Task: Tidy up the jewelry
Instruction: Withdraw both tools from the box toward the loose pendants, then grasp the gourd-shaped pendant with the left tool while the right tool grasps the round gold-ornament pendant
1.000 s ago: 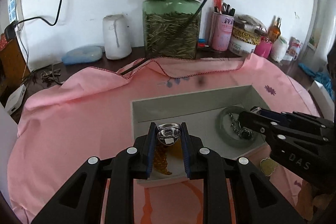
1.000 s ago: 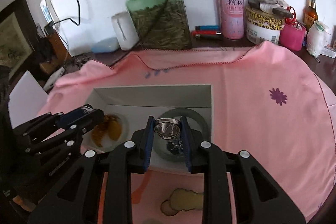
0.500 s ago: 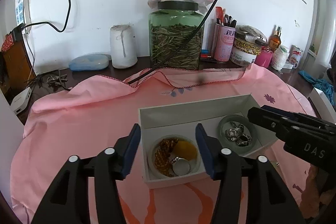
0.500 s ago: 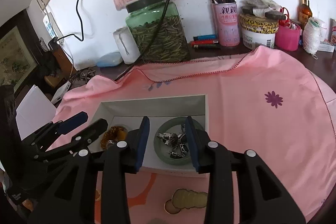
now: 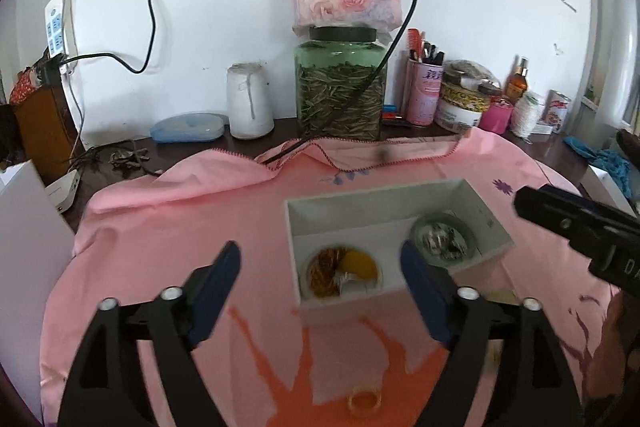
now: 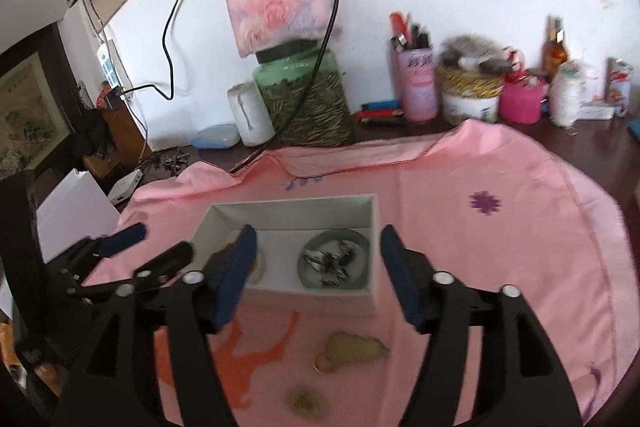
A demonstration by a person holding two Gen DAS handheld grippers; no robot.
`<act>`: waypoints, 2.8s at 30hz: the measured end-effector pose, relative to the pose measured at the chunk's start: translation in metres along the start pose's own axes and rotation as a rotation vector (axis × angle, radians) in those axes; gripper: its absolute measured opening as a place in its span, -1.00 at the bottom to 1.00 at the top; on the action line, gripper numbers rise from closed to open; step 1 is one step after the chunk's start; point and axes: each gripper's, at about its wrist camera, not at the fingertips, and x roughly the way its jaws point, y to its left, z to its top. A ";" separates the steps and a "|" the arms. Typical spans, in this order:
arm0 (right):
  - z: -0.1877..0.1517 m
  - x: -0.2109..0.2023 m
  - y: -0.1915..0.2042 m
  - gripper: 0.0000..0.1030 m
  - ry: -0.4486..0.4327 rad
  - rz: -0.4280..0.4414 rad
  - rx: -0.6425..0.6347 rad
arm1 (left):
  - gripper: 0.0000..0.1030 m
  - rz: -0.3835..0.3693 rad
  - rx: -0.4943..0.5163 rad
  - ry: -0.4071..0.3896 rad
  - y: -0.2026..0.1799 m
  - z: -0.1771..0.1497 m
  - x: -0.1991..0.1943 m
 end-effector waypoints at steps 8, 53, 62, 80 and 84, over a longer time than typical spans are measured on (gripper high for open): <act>-0.051 -0.015 -0.020 0.23 0.047 -0.072 -0.011 | 0.67 0.036 0.041 0.075 0.010 -0.046 -0.012; -0.052 0.034 -0.006 -0.66 0.257 0.113 0.001 | 0.82 0.112 -0.024 0.144 0.025 -0.050 0.002; -0.049 0.053 -0.003 -0.63 0.266 0.018 0.006 | 0.82 0.116 -0.023 0.143 0.024 -0.049 0.003; -0.052 0.059 0.027 -0.57 0.296 0.162 -0.060 | 0.82 0.108 -0.061 0.141 0.032 -0.047 0.002; -0.056 0.069 0.036 -0.55 0.339 0.190 -0.073 | 0.82 0.115 -0.061 0.137 0.031 -0.047 0.002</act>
